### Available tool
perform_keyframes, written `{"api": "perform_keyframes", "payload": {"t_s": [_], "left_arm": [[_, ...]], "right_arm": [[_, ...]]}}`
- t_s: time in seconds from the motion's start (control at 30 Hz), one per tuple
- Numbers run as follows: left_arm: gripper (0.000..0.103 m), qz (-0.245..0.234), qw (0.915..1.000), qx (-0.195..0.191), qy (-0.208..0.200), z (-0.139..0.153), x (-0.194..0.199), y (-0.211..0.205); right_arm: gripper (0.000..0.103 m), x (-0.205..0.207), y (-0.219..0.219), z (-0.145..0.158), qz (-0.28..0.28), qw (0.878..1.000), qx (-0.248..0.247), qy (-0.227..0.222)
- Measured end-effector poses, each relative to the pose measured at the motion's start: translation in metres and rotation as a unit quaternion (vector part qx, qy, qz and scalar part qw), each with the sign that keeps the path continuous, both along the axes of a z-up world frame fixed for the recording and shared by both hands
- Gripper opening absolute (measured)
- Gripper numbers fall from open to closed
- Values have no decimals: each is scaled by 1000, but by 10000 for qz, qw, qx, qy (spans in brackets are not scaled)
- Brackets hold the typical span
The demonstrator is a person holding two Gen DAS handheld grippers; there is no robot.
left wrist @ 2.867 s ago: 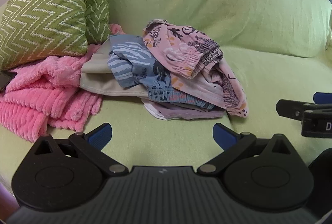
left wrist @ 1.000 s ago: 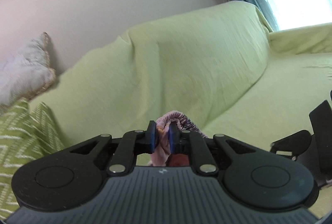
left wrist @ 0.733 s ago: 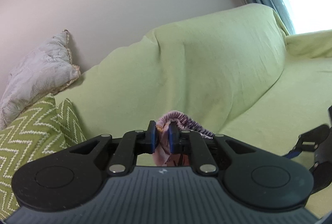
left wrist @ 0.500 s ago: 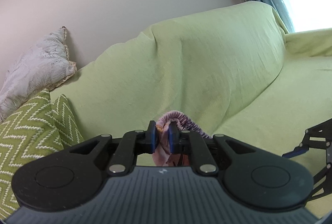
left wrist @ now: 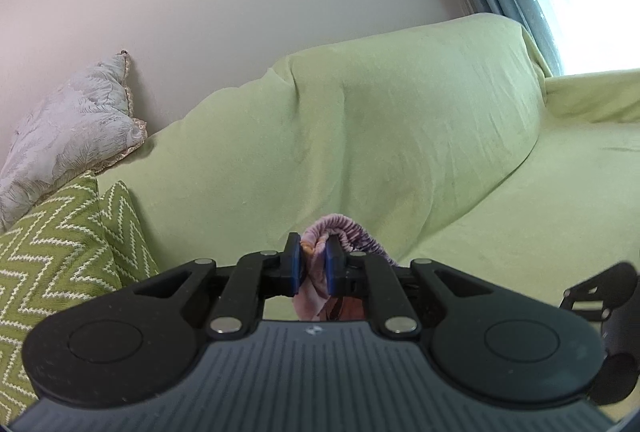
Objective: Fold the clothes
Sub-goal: 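Lift the shorts with the left gripper while the right gripper grasps the waistband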
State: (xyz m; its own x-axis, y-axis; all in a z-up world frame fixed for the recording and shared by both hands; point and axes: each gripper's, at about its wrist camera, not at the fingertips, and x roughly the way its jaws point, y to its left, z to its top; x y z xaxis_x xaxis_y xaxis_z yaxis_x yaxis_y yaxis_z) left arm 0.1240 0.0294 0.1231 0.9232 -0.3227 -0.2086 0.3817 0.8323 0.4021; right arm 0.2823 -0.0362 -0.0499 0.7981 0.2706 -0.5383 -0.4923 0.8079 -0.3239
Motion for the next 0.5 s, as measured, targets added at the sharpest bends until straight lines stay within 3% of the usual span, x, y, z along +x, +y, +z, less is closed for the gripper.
{"api": "perform_keyframes", "payload": {"t_s": [0.07, 0.13, 0.17, 0.27, 0.4, 0.5], "left_arm": [[10, -54, 10000, -50, 21, 1, -2, -2], [10, -113, 9998, -122, 50, 3, -3, -5], [10, -136, 9998, -158, 63, 4, -4, -6], [10, -201, 9997, -158, 54, 6, -5, -11], [10, -237, 9994, -264, 61, 12, -5, -10], [10, -255, 9988, -414, 99, 17, -3, -8]], "right_arm": [[47, -3, 4, 1, -173, 9997, 160, 92], [66, -6, 7, 2, -410, 9976, 511, 235], [68, -8, 8, 1, -530, 9953, 738, 343], [66, -8, 17, -6, -549, 9907, 1090, 598], [60, 0, 27, -16, -438, 9940, 822, 571], [57, 7, 10, -10, -667, 9887, 1237, 522]]}}
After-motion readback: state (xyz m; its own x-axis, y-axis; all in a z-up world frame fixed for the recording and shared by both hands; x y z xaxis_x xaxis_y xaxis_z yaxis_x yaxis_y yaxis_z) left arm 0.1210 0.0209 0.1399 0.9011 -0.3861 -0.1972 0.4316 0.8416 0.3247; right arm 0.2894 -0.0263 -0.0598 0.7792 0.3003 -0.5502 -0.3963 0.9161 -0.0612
